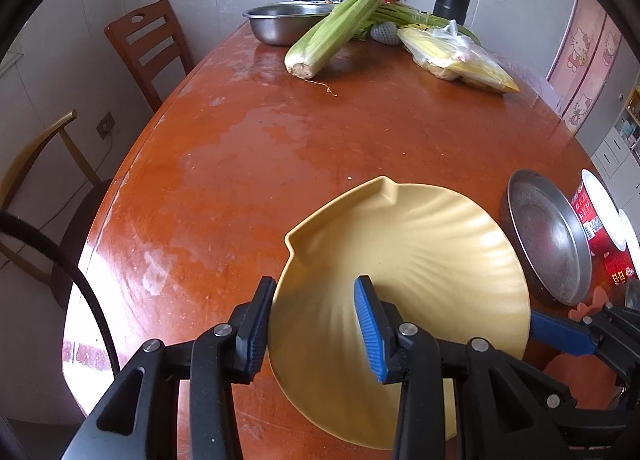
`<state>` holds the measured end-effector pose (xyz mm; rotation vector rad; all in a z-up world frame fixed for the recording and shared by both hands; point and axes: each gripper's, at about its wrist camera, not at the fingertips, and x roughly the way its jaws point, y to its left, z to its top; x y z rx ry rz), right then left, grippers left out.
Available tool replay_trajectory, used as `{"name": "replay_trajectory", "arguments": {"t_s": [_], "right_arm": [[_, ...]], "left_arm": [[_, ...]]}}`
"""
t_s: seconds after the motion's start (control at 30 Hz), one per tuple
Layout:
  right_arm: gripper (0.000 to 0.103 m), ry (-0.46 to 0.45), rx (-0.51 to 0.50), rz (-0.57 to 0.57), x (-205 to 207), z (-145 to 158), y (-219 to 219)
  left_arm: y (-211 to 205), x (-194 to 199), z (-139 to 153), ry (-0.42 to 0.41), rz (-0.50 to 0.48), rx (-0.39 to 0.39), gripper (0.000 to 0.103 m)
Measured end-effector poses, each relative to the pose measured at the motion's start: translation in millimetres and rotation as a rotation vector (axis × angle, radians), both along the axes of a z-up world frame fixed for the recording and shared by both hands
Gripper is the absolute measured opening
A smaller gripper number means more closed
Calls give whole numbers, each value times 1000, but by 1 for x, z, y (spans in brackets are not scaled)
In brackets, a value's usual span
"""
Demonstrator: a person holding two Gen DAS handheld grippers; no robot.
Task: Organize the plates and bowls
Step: 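Carry the yellow shell plate and set it down with the left gripper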
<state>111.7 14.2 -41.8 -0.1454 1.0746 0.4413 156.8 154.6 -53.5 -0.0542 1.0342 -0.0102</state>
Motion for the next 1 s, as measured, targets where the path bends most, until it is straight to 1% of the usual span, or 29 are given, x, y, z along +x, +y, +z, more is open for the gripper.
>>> {"name": "replay_trajectory", "arguments": {"t_s": [0.1,0.3,0.47,0.57,0.63,0.77,0.9,1.0], "right_arm": [[40,-9,7,-6,-1,3,-3],[41,-35,23,-17,-3,11,-12],[41,-69,43,-3,-8,24,-20],[44,-92,53,3,-11,33,-28],[47,-114,55,4,-14,41,-37],[48,-149,56,3,-21,55,-56],[49,-161,73,2,-26,68,-79],[53,-177,59,3,-32,76,-97]], "left_arm": [[-4,-2,2,-5,-2,12,48],[-2,-11,13,-32,31,49,57],[3,-22,28,-59,57,49,58],[-1,-31,38,-78,56,48,58],[-6,-39,46,-93,49,37,59],[-18,-51,60,-118,33,27,61],[-32,-64,70,-129,10,8,62],[-43,-72,75,-134,3,9,63]]}}
